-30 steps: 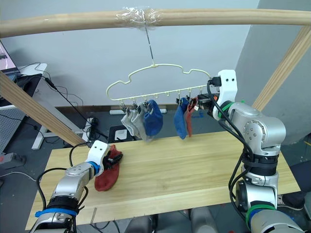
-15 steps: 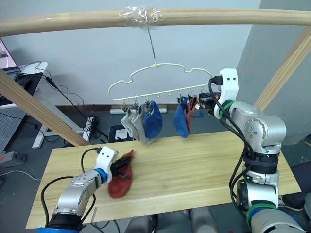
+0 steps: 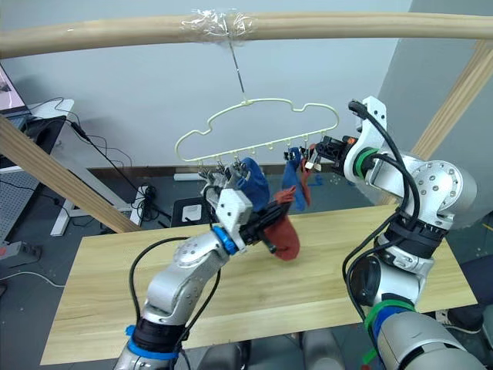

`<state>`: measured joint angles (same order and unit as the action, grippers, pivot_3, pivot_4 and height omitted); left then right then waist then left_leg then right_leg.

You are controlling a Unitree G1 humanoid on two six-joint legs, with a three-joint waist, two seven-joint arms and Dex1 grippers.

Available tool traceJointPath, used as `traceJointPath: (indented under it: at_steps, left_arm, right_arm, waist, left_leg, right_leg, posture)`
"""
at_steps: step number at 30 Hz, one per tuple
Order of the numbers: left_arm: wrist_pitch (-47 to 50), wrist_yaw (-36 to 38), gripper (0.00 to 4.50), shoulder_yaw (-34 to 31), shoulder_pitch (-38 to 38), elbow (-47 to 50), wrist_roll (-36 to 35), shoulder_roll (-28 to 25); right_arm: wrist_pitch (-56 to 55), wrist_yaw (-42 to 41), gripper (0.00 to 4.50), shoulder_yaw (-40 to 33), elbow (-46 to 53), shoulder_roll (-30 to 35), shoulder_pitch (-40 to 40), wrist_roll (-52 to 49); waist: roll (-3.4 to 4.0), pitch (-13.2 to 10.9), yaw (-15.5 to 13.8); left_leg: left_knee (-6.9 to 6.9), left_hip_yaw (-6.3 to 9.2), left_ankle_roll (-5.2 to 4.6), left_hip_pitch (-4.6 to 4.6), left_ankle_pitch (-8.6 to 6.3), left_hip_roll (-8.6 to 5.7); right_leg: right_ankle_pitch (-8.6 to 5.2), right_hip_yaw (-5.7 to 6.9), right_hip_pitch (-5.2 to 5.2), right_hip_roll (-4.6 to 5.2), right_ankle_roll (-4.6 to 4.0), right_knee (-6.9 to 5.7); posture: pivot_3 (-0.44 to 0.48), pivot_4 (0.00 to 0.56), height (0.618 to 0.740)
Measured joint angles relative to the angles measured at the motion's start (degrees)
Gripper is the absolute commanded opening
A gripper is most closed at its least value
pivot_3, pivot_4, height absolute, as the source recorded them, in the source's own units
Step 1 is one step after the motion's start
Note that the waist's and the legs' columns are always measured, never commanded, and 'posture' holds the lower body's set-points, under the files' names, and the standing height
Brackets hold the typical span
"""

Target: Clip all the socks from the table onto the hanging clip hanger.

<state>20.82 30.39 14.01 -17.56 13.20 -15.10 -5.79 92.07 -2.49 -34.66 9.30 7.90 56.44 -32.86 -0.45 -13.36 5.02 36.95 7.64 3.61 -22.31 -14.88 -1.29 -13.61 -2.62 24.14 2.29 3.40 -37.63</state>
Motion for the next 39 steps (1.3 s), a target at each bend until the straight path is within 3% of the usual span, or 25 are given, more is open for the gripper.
traceJointPath:
  at_steps: [14, 39]
  left_arm:
    - [-14.6, -3.5, 0.02, 1.7, -6.9, -14.6, 6.5, 6.6]
    - [-21.1, -7.3, 0.02, 1.2, -12.8, -23.4, 9.3, 10.6]
  right_arm:
    - [0.0, 10.5, 0.0, -4.7, 0.0, -2.3, 0.6, -8.4]
    - [0.0, 26.7, 0.0, -5.7, -0.4, -2.0, -0.4, -26.4]
  waist:
    - [0.0, 0.0, 0.2]
    - [0.0, 0.0, 1.6]
  left_leg:
    - [0.0, 0.01, -0.01, -0.06, 0.0, -0.01]
    - [0.01, 0.01, -0.02, -0.11, 0.0, -0.02]
  right_leg:
    - [0.0, 0.01, 0.02, 0.0, 0.01, 0.01]
    - [-0.01, 0.02, 0.03, 0.0, 0.02, 0.01]
  posture:
    - [-0.188, 0.206, 0.74]
    - [-0.214, 0.195, 0.74]
